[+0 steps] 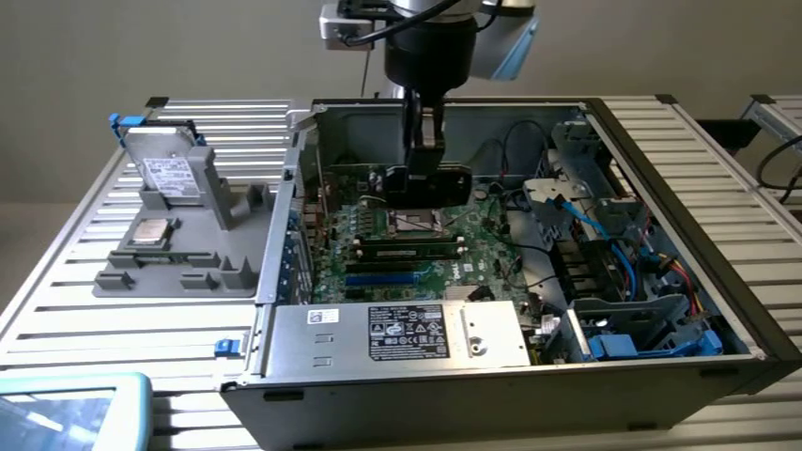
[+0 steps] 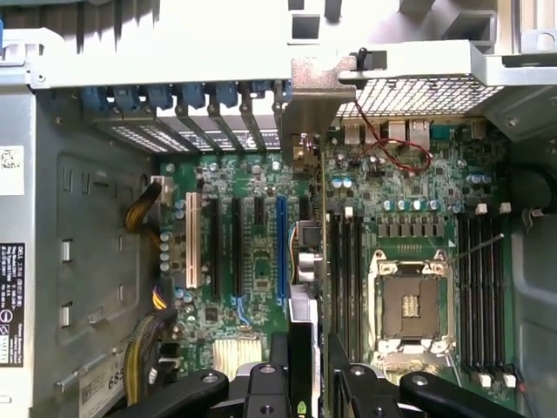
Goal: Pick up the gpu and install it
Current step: 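Insert the gpu into the slot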
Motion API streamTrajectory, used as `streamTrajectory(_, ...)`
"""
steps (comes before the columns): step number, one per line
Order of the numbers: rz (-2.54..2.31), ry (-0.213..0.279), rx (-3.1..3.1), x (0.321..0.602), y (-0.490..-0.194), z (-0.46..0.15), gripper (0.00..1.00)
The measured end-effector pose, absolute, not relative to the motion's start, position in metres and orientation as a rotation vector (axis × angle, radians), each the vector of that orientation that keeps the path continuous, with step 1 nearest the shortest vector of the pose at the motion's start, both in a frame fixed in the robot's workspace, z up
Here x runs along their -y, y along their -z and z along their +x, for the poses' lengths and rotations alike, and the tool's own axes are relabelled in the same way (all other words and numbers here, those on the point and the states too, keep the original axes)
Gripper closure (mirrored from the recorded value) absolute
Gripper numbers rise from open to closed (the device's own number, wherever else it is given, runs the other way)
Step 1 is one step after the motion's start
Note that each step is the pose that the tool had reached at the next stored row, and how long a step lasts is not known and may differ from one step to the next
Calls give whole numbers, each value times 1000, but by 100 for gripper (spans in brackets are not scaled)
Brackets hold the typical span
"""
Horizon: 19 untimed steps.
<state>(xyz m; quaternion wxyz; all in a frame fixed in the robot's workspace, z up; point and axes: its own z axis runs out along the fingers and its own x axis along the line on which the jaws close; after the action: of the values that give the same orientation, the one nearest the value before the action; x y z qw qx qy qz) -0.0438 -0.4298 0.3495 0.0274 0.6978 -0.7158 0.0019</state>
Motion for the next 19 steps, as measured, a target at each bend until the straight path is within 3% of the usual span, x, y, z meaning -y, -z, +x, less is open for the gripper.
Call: streamTrajectory(19, 2152, 1, 2207, 450, -315, -49, 73)
